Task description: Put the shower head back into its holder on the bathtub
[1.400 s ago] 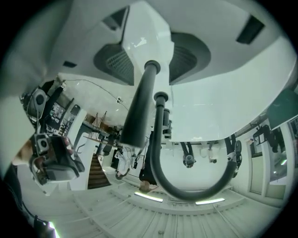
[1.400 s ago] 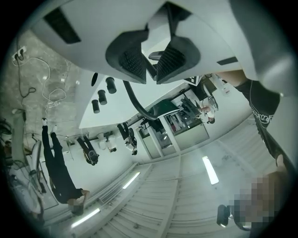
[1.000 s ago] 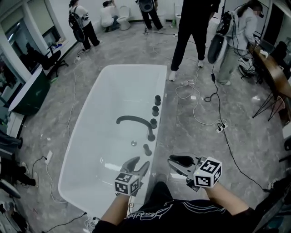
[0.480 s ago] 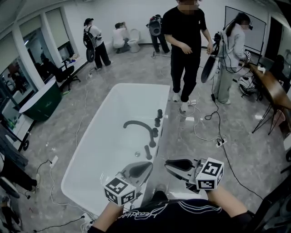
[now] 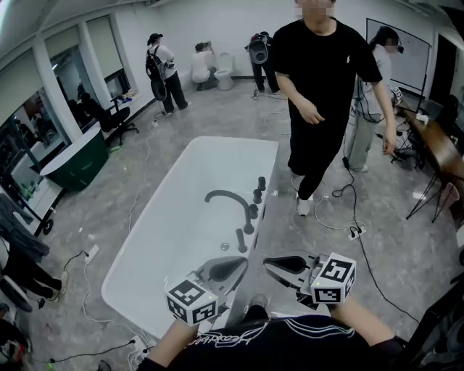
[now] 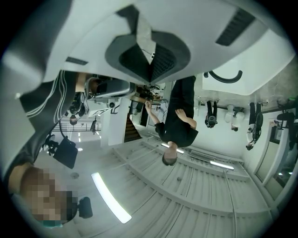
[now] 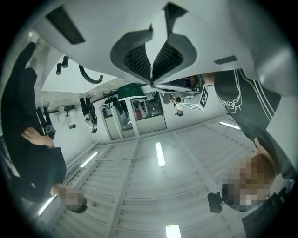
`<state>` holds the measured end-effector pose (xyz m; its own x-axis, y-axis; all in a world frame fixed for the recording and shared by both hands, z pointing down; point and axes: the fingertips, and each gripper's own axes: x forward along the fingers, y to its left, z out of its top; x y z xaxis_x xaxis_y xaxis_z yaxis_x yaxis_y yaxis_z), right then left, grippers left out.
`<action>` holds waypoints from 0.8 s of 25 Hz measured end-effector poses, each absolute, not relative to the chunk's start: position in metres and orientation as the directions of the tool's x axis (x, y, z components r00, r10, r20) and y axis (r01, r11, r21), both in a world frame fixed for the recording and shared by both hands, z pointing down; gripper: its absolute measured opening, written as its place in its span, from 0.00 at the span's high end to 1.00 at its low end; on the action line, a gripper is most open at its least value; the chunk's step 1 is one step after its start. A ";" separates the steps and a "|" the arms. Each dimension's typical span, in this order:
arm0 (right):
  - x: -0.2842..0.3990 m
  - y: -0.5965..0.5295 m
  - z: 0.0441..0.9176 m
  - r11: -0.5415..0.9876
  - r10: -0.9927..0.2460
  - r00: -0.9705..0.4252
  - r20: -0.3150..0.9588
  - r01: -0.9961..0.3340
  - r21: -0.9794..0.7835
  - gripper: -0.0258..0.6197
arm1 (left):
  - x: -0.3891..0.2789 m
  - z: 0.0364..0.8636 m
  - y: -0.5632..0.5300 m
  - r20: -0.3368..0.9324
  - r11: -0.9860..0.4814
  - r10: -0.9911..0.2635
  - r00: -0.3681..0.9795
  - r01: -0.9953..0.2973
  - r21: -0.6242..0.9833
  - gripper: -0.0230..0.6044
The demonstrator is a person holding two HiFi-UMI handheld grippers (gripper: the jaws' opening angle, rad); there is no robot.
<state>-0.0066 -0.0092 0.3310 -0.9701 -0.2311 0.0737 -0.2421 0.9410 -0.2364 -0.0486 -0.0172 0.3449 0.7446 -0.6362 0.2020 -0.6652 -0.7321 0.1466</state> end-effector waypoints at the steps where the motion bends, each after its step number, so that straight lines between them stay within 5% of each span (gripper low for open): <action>1: -0.007 -0.007 0.330 0.943 -0.227 -0.971 0.074 -0.238 -0.233 0.92 | -0.049 0.343 -0.015 0.199 -0.732 -0.637 0.745 -0.665 0.146 0.96; 20: -0.012 0.000 0.328 0.946 -0.229 -0.972 0.062 -0.237 -0.221 0.94 | -0.047 0.330 -0.001 0.180 -0.740 -0.633 0.753 -0.657 0.143 0.96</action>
